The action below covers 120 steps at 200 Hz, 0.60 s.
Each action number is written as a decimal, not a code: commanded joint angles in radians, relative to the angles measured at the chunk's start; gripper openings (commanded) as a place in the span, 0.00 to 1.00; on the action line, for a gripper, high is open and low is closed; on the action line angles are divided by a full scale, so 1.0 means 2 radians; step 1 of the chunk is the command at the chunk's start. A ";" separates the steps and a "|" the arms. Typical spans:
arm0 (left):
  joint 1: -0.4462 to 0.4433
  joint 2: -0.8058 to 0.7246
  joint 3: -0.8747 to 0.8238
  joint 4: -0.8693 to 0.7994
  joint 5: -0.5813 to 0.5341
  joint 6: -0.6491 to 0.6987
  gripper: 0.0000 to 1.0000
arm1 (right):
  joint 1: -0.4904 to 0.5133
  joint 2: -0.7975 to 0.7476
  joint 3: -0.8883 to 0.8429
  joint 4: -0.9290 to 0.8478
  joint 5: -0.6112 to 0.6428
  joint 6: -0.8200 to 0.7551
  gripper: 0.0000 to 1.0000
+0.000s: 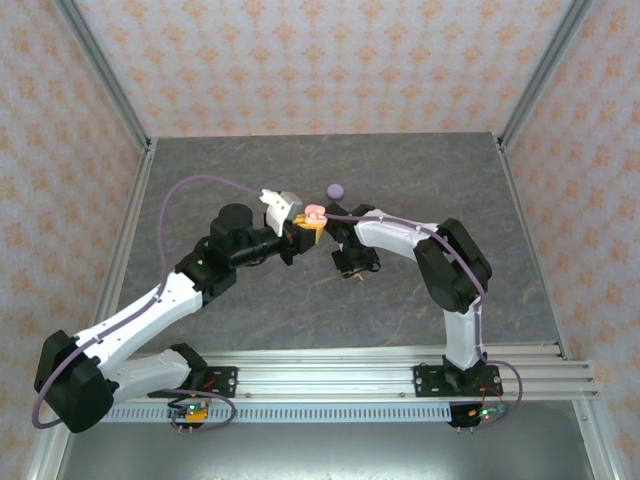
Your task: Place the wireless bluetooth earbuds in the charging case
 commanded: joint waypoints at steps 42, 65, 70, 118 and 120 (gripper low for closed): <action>-0.005 0.002 0.016 0.002 -0.001 -0.001 0.15 | -0.004 -0.020 -0.013 -0.033 0.024 0.002 0.31; -0.005 0.001 0.017 0.001 0.000 0.000 0.15 | -0.004 -0.019 -0.014 -0.034 0.023 0.002 0.31; -0.006 0.001 0.016 0.001 0.000 0.000 0.15 | -0.004 -0.019 -0.014 -0.034 0.024 0.002 0.31; -0.006 0.001 0.016 -0.001 -0.001 0.000 0.15 | -0.006 -0.011 -0.017 -0.037 0.022 -0.003 0.32; -0.006 0.001 0.016 0.000 -0.001 0.000 0.15 | -0.005 -0.012 -0.018 -0.037 0.021 -0.003 0.32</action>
